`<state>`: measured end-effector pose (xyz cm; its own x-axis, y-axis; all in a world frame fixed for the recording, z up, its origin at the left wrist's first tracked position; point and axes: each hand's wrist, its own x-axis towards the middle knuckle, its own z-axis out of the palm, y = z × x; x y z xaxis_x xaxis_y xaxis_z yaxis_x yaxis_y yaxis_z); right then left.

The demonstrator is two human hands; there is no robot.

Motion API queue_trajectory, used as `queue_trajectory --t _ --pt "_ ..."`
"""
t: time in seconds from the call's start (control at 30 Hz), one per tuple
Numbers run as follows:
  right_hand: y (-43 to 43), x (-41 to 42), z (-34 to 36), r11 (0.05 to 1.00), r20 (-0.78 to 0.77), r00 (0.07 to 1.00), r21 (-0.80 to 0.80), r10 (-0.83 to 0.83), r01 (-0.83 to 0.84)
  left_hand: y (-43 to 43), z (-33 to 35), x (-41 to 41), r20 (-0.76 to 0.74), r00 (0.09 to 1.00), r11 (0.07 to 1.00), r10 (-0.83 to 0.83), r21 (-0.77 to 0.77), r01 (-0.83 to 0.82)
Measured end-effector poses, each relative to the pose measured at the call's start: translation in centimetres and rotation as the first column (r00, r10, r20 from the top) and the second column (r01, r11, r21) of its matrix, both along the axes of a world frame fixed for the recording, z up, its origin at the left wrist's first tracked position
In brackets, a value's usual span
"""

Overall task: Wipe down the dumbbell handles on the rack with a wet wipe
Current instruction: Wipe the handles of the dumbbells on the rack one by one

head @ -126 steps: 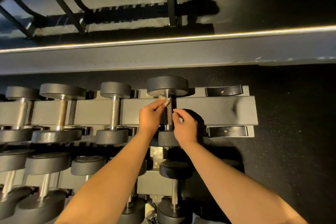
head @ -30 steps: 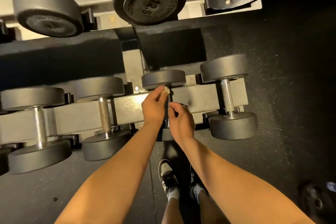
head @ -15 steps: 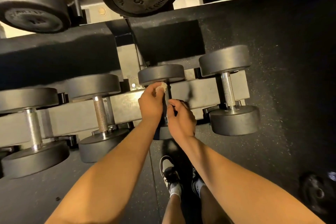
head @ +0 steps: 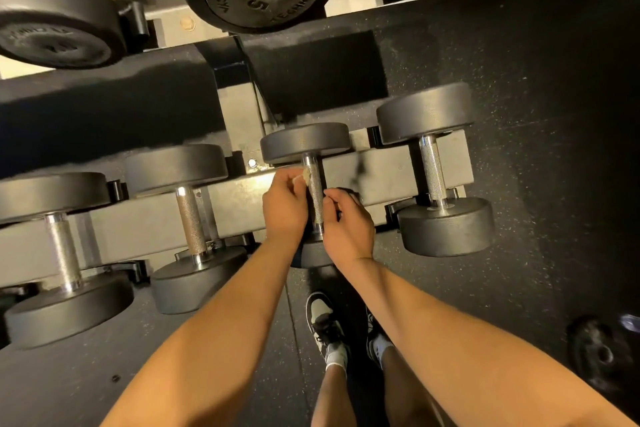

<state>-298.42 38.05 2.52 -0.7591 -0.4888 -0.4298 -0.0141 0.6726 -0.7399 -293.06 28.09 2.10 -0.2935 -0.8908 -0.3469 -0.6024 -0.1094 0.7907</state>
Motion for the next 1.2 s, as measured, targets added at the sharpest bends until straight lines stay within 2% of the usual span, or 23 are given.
queue_trajectory --t 0.1,0.2,0.47,0.63,0.7,0.77,0.83,0.9,0.97,1.07,1.2 --pt "-0.1 -0.2 0.1 0.999 -0.027 0.999 0.012 0.036 -0.036 1.7 -0.3 1.4 0.046 0.997 0.998 -0.06 0.011 0.06" --pt "-0.1 -0.3 0.3 0.994 -0.082 0.991 0.043 0.102 -0.099 2.7 -0.3 2.5 0.05 0.996 0.993 -0.071 0.099 0.066" --pt "0.5 1.8 1.6 0.998 -0.065 0.996 0.025 0.061 -0.059 3.4 2.0 3.6 0.114 0.96 0.962 -0.257 0.129 0.242" --pt "0.9 0.5 3.4 0.995 0.132 0.989 -0.08 0.067 -0.057 4.6 3.3 3.9 -0.024 0.959 0.956 -0.283 0.066 0.284" --pt "0.9 -0.3 3.8 0.994 0.159 0.985 -0.096 0.062 -0.047 4.9 3.5 3.3 -0.064 0.965 0.962 -0.254 0.089 0.259" --pt "0.6 -0.6 3.9 0.995 0.163 0.986 -0.097 -0.014 0.03 4.8 3.3 2.5 -0.094 0.979 0.978 -0.183 0.086 0.191" --pt "-0.3 -0.9 3.6 0.988 0.058 0.995 -0.124 -0.085 0.092 4.4 2.5 1.7 -0.12 0.987 0.992 -0.109 0.047 0.116" --pt "-1.7 -1.6 2.9 0.983 -0.058 0.994 -0.163 -0.097 0.086 4.2 1.9 1.3 -0.08 0.995 0.998 -0.059 0.028 0.061" --pt "-3.5 -2.4 1.9 0.982 -0.022 0.997 -0.18 -0.067 0.062 4.1 1.1 1.2 -0.01 0.999 0.999 -0.041 0.031 0.041" --pt "-5.3 -3.1 1.3 0.973 0.039 0.999 -0.232 0.016 -0.006 4.1 -0.2 1.5 -0.015 0.998 0.998 -0.053 0.02 0.054" --pt "-5.0 -2.9 0.9 0.977 -0.032 0.995 -0.186 0.097 -0.101 4.1 -0.4 1.8 -0.014 0.999 0.999 -0.035 0.033 0.035"
